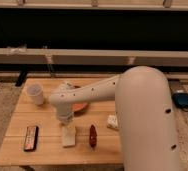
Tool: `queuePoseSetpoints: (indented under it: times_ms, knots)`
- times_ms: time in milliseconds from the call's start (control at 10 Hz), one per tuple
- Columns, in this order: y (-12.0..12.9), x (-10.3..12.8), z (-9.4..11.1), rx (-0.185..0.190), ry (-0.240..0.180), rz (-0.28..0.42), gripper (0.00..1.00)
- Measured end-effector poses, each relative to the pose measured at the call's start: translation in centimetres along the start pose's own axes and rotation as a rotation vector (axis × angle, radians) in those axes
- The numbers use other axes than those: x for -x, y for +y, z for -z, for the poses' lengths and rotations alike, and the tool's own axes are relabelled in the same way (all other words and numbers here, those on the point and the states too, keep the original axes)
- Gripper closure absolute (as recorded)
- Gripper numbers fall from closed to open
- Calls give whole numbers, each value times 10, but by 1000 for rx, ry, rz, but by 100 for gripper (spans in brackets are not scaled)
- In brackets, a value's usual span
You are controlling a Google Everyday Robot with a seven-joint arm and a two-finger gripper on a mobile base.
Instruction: Place the white sponge in the ceramic cup
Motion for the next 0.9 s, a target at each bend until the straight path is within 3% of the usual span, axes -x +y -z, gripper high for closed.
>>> queuePoseSetpoints:
  times_ms: [900]
  knots:
    - [-23,-3,-25,-53,19,-62,23]
